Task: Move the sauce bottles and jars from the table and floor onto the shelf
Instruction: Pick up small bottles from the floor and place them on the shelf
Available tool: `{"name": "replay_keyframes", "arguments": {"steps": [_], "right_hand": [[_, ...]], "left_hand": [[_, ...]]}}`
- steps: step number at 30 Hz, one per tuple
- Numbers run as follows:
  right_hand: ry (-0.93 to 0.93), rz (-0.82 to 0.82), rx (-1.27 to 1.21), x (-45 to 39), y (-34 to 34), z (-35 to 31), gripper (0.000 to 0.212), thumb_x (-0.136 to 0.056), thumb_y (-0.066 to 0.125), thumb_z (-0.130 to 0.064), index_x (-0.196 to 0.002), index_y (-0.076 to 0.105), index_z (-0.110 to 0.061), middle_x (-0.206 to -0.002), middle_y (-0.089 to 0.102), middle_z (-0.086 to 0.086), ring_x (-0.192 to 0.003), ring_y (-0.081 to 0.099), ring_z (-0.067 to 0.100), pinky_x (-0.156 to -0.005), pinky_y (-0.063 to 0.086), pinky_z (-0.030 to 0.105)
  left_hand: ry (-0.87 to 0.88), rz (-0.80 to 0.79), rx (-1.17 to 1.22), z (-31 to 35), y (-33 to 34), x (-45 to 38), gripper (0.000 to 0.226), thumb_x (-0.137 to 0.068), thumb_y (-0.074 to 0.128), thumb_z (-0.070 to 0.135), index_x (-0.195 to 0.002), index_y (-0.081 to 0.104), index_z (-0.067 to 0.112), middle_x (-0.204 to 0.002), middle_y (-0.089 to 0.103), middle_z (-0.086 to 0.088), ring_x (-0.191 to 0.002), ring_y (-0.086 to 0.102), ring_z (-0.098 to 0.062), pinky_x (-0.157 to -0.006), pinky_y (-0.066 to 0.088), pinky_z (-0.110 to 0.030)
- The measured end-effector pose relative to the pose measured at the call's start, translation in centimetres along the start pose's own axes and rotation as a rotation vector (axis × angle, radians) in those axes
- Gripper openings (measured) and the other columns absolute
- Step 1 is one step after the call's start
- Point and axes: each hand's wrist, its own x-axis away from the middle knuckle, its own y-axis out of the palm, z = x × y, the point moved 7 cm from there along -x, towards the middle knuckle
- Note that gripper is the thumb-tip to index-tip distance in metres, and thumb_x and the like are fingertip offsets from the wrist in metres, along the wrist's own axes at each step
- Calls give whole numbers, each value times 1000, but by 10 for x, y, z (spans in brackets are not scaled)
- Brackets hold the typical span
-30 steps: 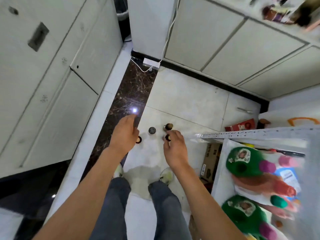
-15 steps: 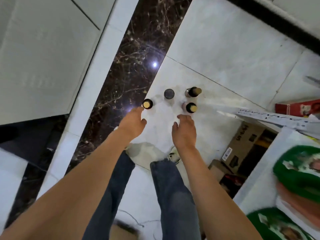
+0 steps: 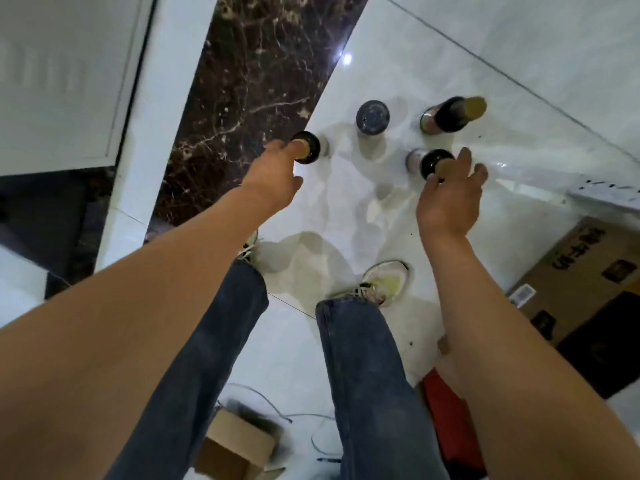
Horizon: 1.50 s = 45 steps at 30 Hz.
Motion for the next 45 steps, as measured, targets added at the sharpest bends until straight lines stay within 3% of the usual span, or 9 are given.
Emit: {"name": "replay_keyframes", "arguments": {"steps": [5, 8, 13, 19, 25, 28, 33, 40, 45], "right_hand": [[-132, -58, -5, -24, 13, 4, 45, -99, 55, -22, -143, 45, -14, -138, 50, 15, -122, 53, 33, -97, 42, 37], [-185, -68, 6, -28, 17, 4, 43, -97, 57, -18, -139, 48, -13, -135, 53, 14, -122, 53, 33, -99, 40, 36], [-212, -55, -30, -21, 21, -3, 39, -96, 58, -14, -134, 51, -10, -132, 54, 15, -119, 55, 33, -100, 41, 37], [-212, -68, -147, 7, 9, 19, 35, -93, 63, -14, -127, 58, -6, -124, 64, 17, -113, 60, 33, -88, 43, 28], [-166, -103, -301, 77, -17, 39, 33, -87, 68, -10, -120, 66, -9, -113, 70, 12, -102, 65, 24, -83, 44, 22], [-120, -112, -313, 117, -47, 39, 34, -83, 67, -9, -117, 69, -11, -110, 72, 9, -100, 66, 23, -86, 48, 23], [-92, -164, -365, 188, -127, 26, 34, -80, 70, -9, -113, 73, -17, -108, 73, 2, -98, 66, 16, -86, 46, 18], [-300, -209, -336, 284, -272, -16, 38, -78, 71, -9, -114, 73, -20, -111, 68, 2, -101, 62, 17, -84, 40, 16], [-415, -141, -435, 334, -370, -49, 31, -74, 76, -16, -104, 74, -25, -89, 60, -12, -87, 59, 8, -66, 37, 6]], "left_hand": [[10, 92, 31, 0, 7, -13, 51, -90, 62, 12, -137, 42, 17, -127, 46, -17, -107, 55, -39, -91, 47, -45], [38, 149, 7, 2, 4, -23, 51, -89, 64, 11, -135, 42, 15, -129, 48, -18, -109, 54, -39, -89, 44, -46], [113, 38, -268, 12, 18, -36, 50, -91, 59, 3, -139, 49, 14, -137, 38, -21, -111, 51, -46, -101, 44, -46], [233, 7, -519, 33, 25, -18, 47, -91, 51, -6, -135, 50, 10, -123, 38, -23, -95, 55, -47, -85, 51, -50], [206, -28, -461, 29, 28, 41, 38, -92, 53, 7, -130, 54, 11, -114, 47, -22, -95, 55, -44, -76, 46, -43], [240, -84, -433, 40, 8, 91, 33, -89, 60, 12, -122, 61, 13, -106, 52, -18, -91, 55, -36, -71, 43, -35], [306, -127, -325, 73, -38, 195, 26, -83, 66, 19, -109, 68, 19, -102, 57, -13, -95, 59, -34, -81, 47, -35], [407, -34, -134, 122, -135, 346, 38, -76, 71, 23, -114, 69, 23, -96, 57, -10, -89, 59, -29, -82, 51, -37], [504, 142, 49, 165, -230, 428, 24, -68, 80, 20, -88, 72, 10, -83, 66, -5, -77, 62, -21, -73, 52, -39]]}}
